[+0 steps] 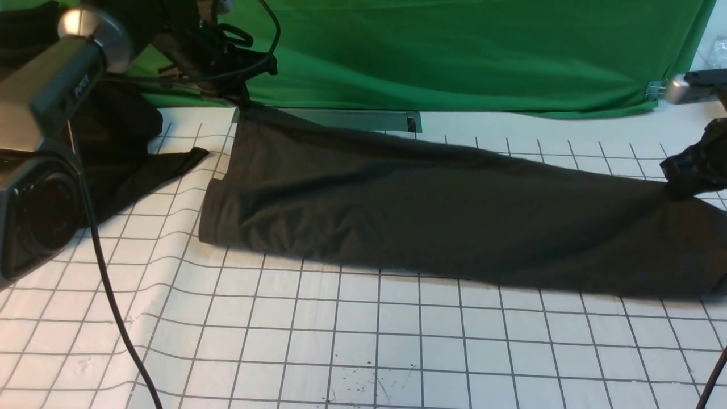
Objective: Fold a long-sleeved shirt over a white checkered tablecloth.
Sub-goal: 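Fold the black garment in half by bringing its near edge over to the far edge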
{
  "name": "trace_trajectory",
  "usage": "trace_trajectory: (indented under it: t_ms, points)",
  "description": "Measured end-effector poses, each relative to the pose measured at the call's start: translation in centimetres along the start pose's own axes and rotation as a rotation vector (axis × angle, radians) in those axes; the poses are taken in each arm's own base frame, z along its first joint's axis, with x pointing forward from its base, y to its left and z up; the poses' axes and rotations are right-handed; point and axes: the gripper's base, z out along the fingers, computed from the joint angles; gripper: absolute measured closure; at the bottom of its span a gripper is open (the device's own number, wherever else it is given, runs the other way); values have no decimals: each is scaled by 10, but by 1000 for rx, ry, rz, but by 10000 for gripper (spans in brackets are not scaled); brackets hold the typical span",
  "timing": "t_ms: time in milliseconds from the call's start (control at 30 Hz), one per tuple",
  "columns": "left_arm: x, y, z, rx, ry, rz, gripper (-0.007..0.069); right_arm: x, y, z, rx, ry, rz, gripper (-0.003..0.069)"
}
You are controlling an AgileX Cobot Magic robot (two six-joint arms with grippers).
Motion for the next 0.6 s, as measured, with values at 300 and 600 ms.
trace_trajectory:
  t_ms: [300,600]
  points:
    - [4,4,21,-17,-29,10,622,-4,-10,28,74,-49,-43,462]
    - [3,6,27,-25,-71,23,513,-15,10,21,45,-49,-32,413]
